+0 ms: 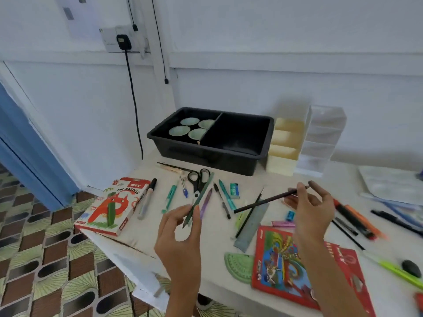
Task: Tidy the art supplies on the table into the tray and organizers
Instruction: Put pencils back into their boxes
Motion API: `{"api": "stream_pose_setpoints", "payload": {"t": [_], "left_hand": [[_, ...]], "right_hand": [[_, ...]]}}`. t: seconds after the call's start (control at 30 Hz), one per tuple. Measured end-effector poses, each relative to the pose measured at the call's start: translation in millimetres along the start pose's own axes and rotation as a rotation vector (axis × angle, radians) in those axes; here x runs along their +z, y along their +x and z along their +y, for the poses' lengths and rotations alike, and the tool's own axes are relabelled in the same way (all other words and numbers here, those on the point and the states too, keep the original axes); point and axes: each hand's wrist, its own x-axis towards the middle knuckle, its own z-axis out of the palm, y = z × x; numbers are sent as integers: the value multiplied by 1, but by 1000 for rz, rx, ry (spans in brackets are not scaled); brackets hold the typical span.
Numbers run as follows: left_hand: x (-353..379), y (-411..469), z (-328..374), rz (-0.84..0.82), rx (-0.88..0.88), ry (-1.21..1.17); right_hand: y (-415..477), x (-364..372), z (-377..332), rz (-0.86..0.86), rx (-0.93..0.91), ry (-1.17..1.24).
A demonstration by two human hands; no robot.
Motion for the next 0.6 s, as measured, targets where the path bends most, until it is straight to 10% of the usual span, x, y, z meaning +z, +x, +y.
{"api": "stream_pose_setpoints", "payload": {"t": [0.3, 0.6], "left_hand": [[47, -50, 44, -383, 144, -246], [87, -105, 13, -801, 693, 170]], "right_hand": [[23, -111, -25, 156, 102, 73], [36, -200, -39, 431, 29, -82]]}}
